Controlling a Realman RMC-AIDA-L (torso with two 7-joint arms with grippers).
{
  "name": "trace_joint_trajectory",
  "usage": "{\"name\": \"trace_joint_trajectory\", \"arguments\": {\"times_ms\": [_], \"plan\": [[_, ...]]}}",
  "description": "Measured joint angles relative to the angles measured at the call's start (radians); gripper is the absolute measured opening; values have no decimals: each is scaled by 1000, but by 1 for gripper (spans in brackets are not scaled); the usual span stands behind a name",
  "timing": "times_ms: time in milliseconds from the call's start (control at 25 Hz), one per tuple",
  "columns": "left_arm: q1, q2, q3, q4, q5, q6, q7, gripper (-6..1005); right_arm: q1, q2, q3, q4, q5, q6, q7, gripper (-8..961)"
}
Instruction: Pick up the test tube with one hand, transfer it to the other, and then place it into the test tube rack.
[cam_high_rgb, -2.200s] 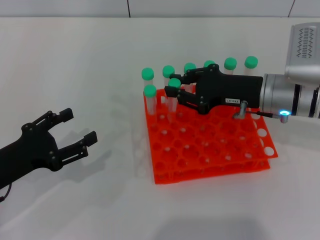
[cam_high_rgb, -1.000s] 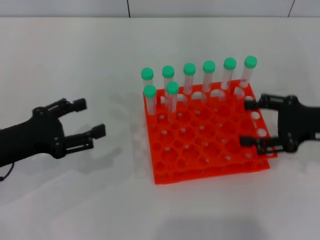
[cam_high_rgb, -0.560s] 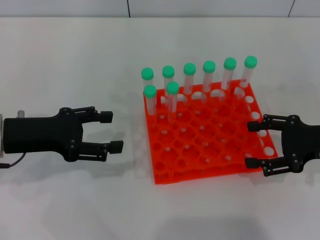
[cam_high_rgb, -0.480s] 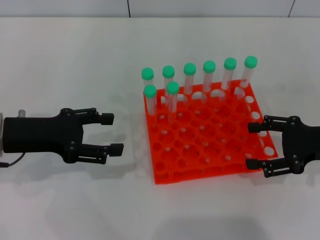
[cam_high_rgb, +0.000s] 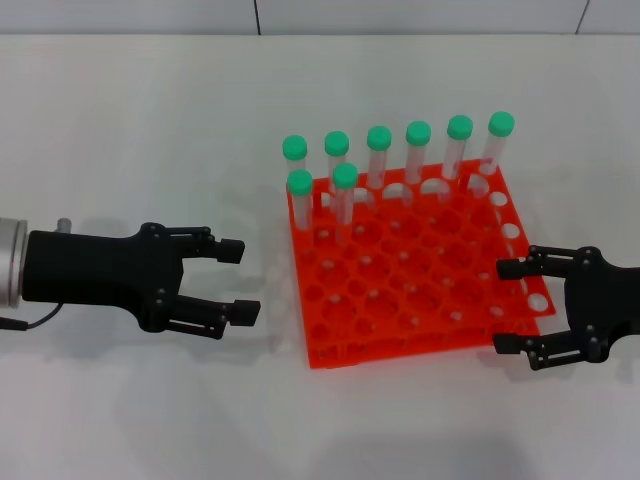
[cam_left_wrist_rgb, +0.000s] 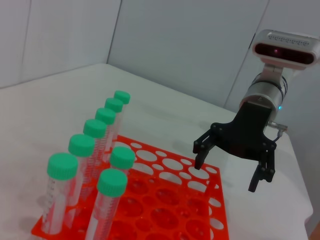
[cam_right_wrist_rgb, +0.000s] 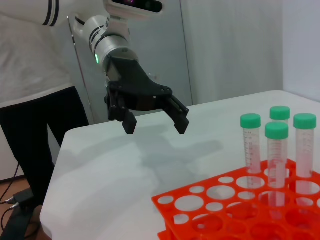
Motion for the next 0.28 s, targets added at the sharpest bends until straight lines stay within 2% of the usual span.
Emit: {"name": "trace_joint_trajectory", "arguments": {"times_ms": [280], "plan": [[-1, -2, 0, 1, -2, -6, -11, 874, -5, 6, 9, -1, -4, 0, -4, 885]]}}
